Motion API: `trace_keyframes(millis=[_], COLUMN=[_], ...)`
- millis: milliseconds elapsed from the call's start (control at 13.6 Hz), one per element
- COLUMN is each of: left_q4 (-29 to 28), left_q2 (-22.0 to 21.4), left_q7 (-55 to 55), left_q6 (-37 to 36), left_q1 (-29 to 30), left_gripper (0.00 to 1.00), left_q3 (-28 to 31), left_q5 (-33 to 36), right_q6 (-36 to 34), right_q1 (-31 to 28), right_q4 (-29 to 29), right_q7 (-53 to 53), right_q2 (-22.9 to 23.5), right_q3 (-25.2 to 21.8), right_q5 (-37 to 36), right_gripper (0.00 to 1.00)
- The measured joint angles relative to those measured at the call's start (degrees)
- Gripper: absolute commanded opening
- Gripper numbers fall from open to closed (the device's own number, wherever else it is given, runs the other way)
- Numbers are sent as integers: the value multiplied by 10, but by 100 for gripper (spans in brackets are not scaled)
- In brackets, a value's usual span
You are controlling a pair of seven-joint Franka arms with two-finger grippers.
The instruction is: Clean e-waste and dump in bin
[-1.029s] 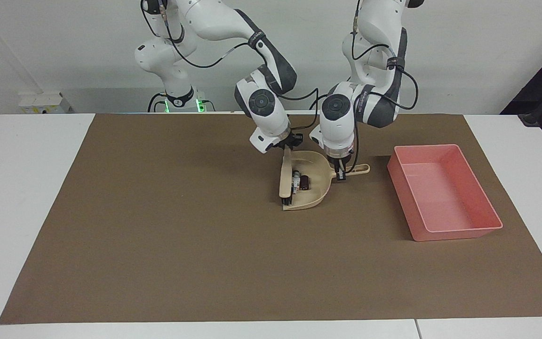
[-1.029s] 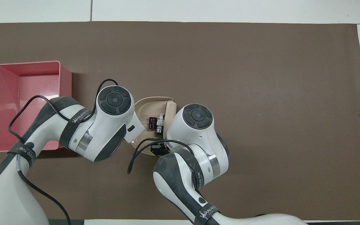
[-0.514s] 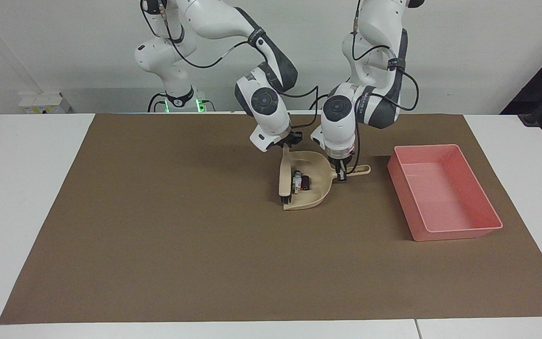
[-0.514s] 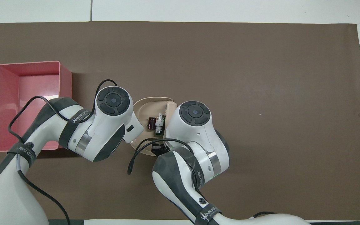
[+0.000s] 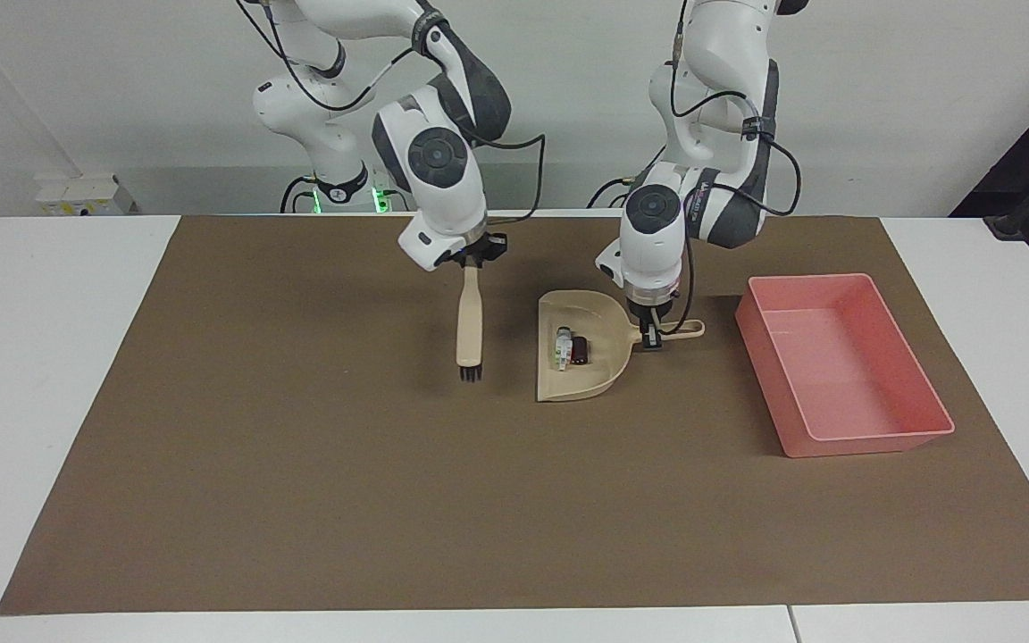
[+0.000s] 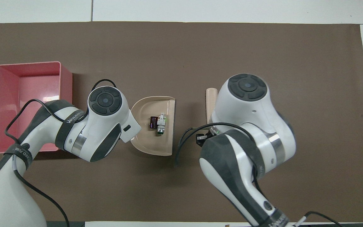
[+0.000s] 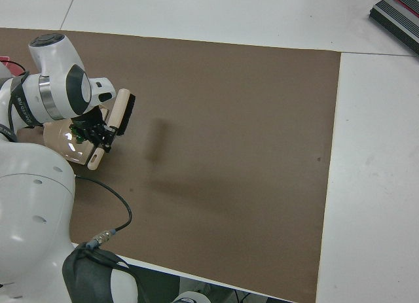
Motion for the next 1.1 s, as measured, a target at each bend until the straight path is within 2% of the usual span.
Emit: trace_keyframes(millis=[294, 514, 661, 808, 1102], left_q4=[3, 6, 9, 24, 69], left_q2=[-7, -28, -44, -57, -65], left_q7=[28, 57, 89, 127, 201], left_q6=[9, 7, -8, -39, -95], left_q1=[19, 41, 64, 95, 160], left_gripper=[0, 0, 0, 0, 0], left_q3=[0, 1, 2, 2, 4], left_q5=[-37, -59, -68, -79, -110], right_q6=[-59, -63, -51, -9, 58], right_q1=[-127, -201, -260, -315, -340], right_q4=[-12, -47, -73, -100, -171], right_q7=[-128, -201, -267, -321, -339], right_q2=[-29, -48, -57, -63, -73], right_q3=[-3, -4, -4, -5, -4], right_q5=[-22, -48, -61, -80, -105], right_gripper=[0, 0, 0, 0, 0])
